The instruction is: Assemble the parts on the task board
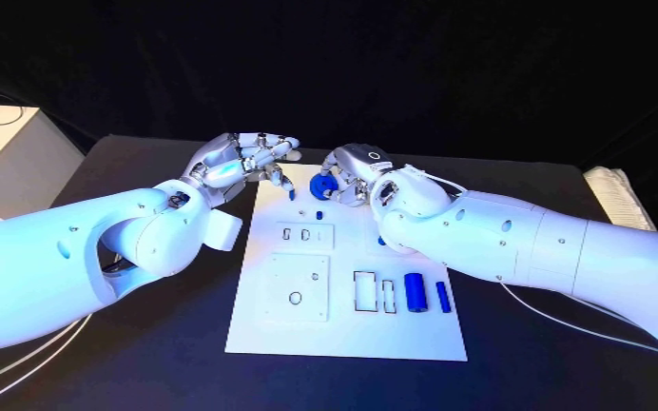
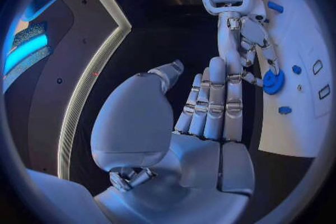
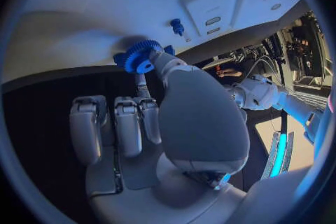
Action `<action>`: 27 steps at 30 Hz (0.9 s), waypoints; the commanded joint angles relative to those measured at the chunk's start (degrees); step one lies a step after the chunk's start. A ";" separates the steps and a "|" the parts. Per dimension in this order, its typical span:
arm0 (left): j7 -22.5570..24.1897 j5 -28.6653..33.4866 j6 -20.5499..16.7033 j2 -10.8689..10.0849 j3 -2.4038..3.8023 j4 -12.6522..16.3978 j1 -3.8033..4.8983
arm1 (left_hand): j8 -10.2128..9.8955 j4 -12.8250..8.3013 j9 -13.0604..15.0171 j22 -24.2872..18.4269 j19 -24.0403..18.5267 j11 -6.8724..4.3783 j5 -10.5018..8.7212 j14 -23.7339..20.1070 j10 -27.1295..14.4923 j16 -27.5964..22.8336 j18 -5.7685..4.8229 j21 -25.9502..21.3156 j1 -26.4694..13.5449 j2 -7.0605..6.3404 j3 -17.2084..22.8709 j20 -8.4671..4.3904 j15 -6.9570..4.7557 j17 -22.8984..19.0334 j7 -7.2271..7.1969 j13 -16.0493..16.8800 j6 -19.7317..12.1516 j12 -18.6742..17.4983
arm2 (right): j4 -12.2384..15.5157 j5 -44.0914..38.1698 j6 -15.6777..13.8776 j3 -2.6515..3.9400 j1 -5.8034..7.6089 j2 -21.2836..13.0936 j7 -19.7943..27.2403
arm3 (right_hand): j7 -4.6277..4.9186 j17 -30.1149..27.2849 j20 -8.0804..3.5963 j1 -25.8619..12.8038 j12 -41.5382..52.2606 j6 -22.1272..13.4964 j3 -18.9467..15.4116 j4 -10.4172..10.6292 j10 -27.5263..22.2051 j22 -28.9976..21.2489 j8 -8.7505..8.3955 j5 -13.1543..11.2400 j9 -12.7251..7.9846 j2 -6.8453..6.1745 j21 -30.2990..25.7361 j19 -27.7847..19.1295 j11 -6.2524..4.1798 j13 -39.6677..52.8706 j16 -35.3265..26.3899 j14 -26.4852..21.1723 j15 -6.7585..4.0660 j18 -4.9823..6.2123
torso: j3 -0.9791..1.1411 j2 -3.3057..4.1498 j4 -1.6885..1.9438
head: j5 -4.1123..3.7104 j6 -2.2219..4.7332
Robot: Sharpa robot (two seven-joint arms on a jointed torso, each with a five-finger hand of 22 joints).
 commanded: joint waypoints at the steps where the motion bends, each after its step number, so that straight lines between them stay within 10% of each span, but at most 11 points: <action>1: 0.28 -0.30 1.22 0.09 0.03 0.04 0.05 | -0.33 -0.13 0.07 0.07 -0.39 0.14 -0.30 -0.41 -0.43 0.39 0.66 0.23 -0.06 0.24 -0.19 0.18 -0.03 0.04 0.07 0.04 -0.35 0.30 | -0.66 -0.52 0.38 0.00 -0.07 0.35 -0.68 | 0.00 13.76 -0.33 -0.41 0.12 0.25 0.40 0.11 4.62 11.68 0.36 -0.03 0.02 0.03 0.16 4.33 -0.29 13.64 0.17 5.77 -0.27 -0.31 | 0.02 0.00 -0.04 | 0.10 0.02; 21: 0.16 -0.30 1.18 0.05 0.03 0.10 0.06 | -0.33 -0.22 0.09 0.14 -0.50 0.15 -0.30 -0.50 -0.50 0.43 0.66 0.33 0.02 0.24 -0.20 0.19 -0.02 0.02 0.08 0.07 -0.40 0.32 | -2.88 -0.10 2.02 -0.24 -0.29 1.85 -0.14 | 0.44 13.49 -0.08 -2.30 -0.82 -1.03 0.25 0.34 3.75 11.35 -0.50 -0.70 -0.43 -0.87 -0.14 4.14 0.10 12.76 0.06 5.70 0.08 -0.22 | -0.01 -0.03 -0.06 | 0.19 -0.05; 27: 0.14 -0.30 1.12 0.00 0.03 0.13 0.06 | -0.33 -0.22 0.09 0.14 -0.50 0.15 -0.30 -0.50 -0.50 0.43 0.66 0.33 0.02 0.24 -0.20 0.19 -0.02 0.02 0.08 0.07 -0.40 0.32 | -3.21 1.87 3.34 -0.28 -0.30 1.80 0.79 | 1.09 13.96 0.73 -7.34 -1.88 -4.05 -6.51 3.57 2.73 11.41 -2.84 -4.22 -1.39 -0.97 -0.16 4.11 0.82 11.86 0.24 5.81 0.90 -0.21 | 0.02 -0.06 -0.13 | 0.23 -0.04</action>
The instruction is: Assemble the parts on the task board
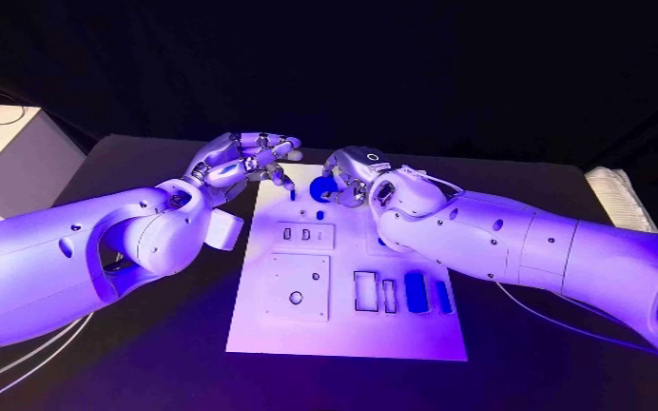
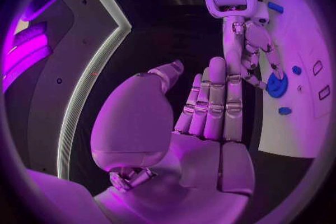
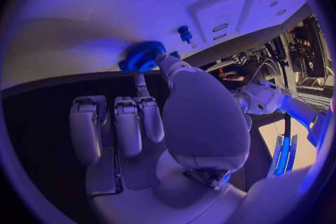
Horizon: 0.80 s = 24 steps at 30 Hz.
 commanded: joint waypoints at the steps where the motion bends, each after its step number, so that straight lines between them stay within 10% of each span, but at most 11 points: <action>1: 0.25 -0.29 1.03 0.03 0.03 0.13 0.05 | -0.33 -0.22 0.05 0.05 -0.31 -0.06 -0.30 -0.50 -0.29 0.21 0.66 0.34 0.02 0.24 -0.20 -0.01 -0.02 0.02 0.08 0.09 -0.40 0.32 | -0.18 1.84 2.29 -0.02 -0.02 -0.07 1.00 | 0.12 14.04 0.58 -1.57 -0.34 -0.14 -4.01 1.83 2.78 11.39 -0.43 -0.29 -0.15 0.61 -0.17 4.34 0.51 11.84 0.26 5.83 0.51 -0.21 | 0.01 -0.01 -0.05 | 0.00 -0.02; 7: 0.23 -0.29 0.97 -0.02 0.03 0.14 0.05 | -0.33 -0.22 0.07 0.08 -0.37 -0.04 -0.31 -0.54 -0.33 0.23 0.66 0.39 0.01 0.26 -0.21 0.00 -0.01 0.01 0.09 0.10 -0.43 0.33 | -0.11 3.90 5.05 -0.09 -0.01 -0.42 1.79 | 0.28 14.55 0.79 -8.92 -0.29 0.28 -9.90 2.54 2.84 11.78 -0.92 2.91 -0.36 4.84 0.10 4.50 0.67 11.99 0.46 5.94 0.69 -0.30 | 0.06 0.02 -0.02 | 0.01 -0.01; 17: 0.18 -0.29 0.88 -0.11 0.03 0.15 0.05 | -0.32 -0.18 0.09 0.12 -0.44 -0.03 -0.30 -0.59 -0.36 0.26 0.66 0.45 -0.05 0.32 -0.24 0.01 0.01 -0.01 0.11 0.12 -0.45 0.35 | 0.36 5.01 6.16 -0.19 -0.02 -1.68 1.95 | 0.13 14.90 0.74 -9.46 0.28 1.08 -8.95 2.42 3.40 12.21 -0.65 5.05 -0.27 6.20 0.45 4.71 0.54 12.52 0.60 6.03 0.61 -0.42 | 0.09 0.00 -0.07 | 0.02 -0.18; 24: 0.16 -0.29 0.87 -0.20 0.03 0.16 0.05 | -0.32 -0.18 0.09 0.12 -0.44 -0.03 -0.30 -0.59 -0.36 0.26 0.66 0.45 -0.05 0.32 -0.24 0.01 0.01 -0.01 0.11 0.12 -0.45 0.35 | 2.15 4.46 1.88 -0.21 -0.11 -3.73 2.27 | 0.04 14.95 0.67 -9.27 0.42 1.35 -8.29 2.20 3.55 12.24 -0.57 6.01 -0.24 6.54 0.47 4.73 0.45 12.65 0.62 6.04 0.53 -0.42 | 0.13 0.00 -0.10 | 0.01 -0.19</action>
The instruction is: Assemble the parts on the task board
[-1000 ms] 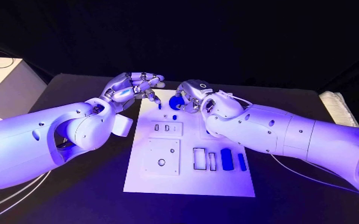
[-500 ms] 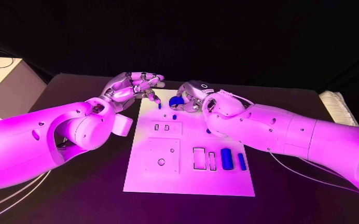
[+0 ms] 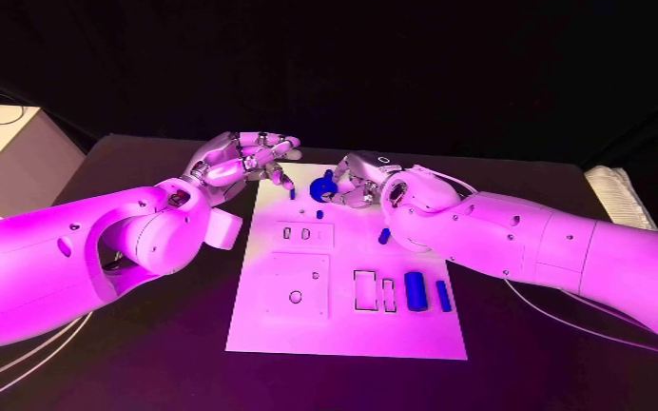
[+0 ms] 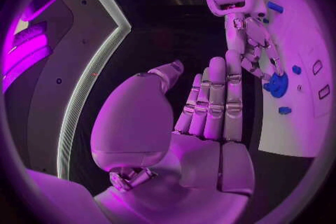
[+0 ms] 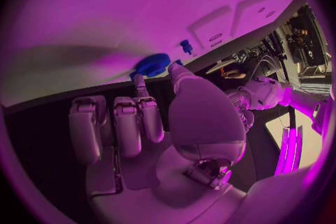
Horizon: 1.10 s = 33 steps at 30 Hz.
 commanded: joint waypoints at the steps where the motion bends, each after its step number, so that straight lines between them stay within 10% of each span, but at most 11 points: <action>1: 0.27 -0.27 0.86 -0.07 0.03 0.12 0.05 | -0.32 -0.18 0.05 0.05 -0.44 -0.02 -0.30 -0.59 -0.36 0.26 0.66 0.20 -0.05 0.32 -0.24 0.01 0.01 0.00 0.11 0.07 -0.45 0.35 | 1.13 -0.04 -3.20 -0.11 -0.20 -1.07 0.95 | -0.12 14.94 0.36 0.51 0.18 0.47 0.46 -0.16 3.54 12.26 0.29 0.47 -0.01 0.55 0.25 4.61 0.06 12.64 0.38 6.04 0.12 -0.43 | 0.01 0.01 -0.05 | 0.05 -0.03; 10: 0.33 -0.27 0.85 -0.33 0.03 -0.02 0.04 | -0.32 -0.18 0.05 0.05 -0.44 -0.02 -0.30 -0.59 -0.36 0.26 0.66 0.20 -0.05 0.32 -0.24 0.01 0.01 0.00 0.11 0.07 -0.45 0.35 | 7.06 4.91 -12.45 0.26 0.34 -7.90 7.50 | -0.15 14.73 0.22 4.16 0.06 0.58 2.93 -1.36 3.48 12.17 0.11 1.38 -0.12 -0.67 0.13 4.55 -0.02 12.58 0.29 5.99 0.01 -0.40 | 0.08 -0.09 -0.15 | -0.35 0.76; 21: 0.43 -0.27 1.01 -0.35 0.02 -0.15 0.03 | -0.32 -0.16 0.08 0.11 -0.55 0.00 -0.30 -0.65 -0.44 0.32 0.66 0.30 -0.09 0.37 -0.27 0.03 0.03 -0.03 0.13 0.10 -0.51 0.38 | 10.17 24.24 -3.05 0.52 2.51 -19.92 20.02 | 0.51 14.46 0.68 11.52 -1.71 -0.72 5.66 -5.57 1.76 10.77 -0.85 -0.70 -0.55 -3.92 -1.29 3.72 0.55 11.18 0.18 5.91 0.52 0.02 | 0.48 -0.24 -1.02 | -1.02 1.58; 33: 0.51 -0.28 1.47 -0.15 0.01 -0.56 0.00 | -0.31 -0.23 0.10 0.14 -0.62 -0.01 -0.30 -0.70 -0.46 0.34 0.66 0.35 -0.04 0.33 -0.30 0.04 0.03 -0.04 0.11 0.12 -0.53 0.40 | 6.48 24.36 1.82 0.47 0.91 -26.31 24.05 | 0.64 14.86 0.81 14.94 -2.09 -1.14 6.22 -7.75 1.39 10.98 -1.20 -0.78 -0.72 -5.30 -1.16 3.80 0.66 10.88 0.34 6.01 0.65 -0.03 | 0.88 -0.06 -1.18 | -1.77 1.27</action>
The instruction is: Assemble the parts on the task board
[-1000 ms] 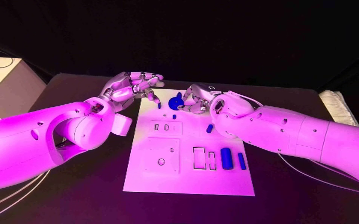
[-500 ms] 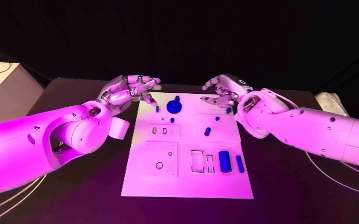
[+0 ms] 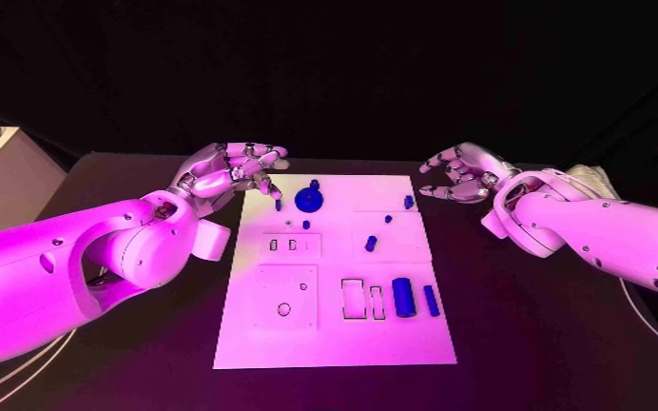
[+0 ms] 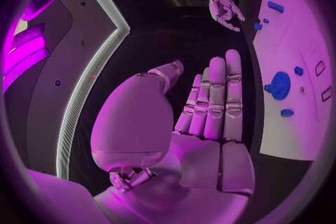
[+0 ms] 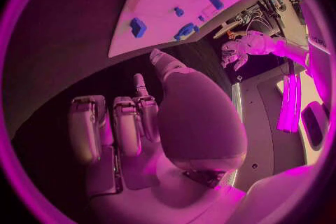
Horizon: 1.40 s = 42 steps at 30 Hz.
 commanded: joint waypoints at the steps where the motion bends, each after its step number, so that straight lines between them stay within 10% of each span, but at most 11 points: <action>1: 0.52 -0.28 1.36 0.22 0.02 -0.14 0.01 | -0.31 -0.07 0.06 0.09 -0.46 -0.01 -0.30 -0.28 -0.46 0.34 0.66 0.37 -0.04 0.33 -0.14 -0.12 0.03 -0.04 -0.09 0.07 -0.33 0.19 | -0.68 -0.30 3.61 0.01 -0.58 -0.43 3.33 | -0.08 14.87 0.40 0.88 -0.41 -0.57 -0.01 -0.54 1.18 11.01 -0.31 -0.19 -0.12 -0.13 -0.21 3.80 0.46 10.88 0.11 5.81 0.44 -0.04 | 0.23 0.11 -0.03 | 0.00 -0.35; 42: 0.38 -0.43 1.54 0.44 0.01 -0.95 -0.01 | -0.28 -0.22 0.11 0.17 -0.59 -0.03 -0.28 -0.37 -0.48 0.39 0.68 0.50 0.13 0.35 -0.11 -0.11 0.01 -0.07 -0.11 0.12 -0.34 0.25 | -4.64 -5.02 4.42 -0.05 -2.79 4.27 -1.00 | -0.68 15.09 0.04 1.32 1.13 1.98 2.24 -0.51 2.74 12.50 0.82 0.51 0.16 1.15 1.16 4.62 -0.08 12.14 0.21 5.86 -0.03 -0.46 | 0.14 0.01 0.02 | 0.76 -1.93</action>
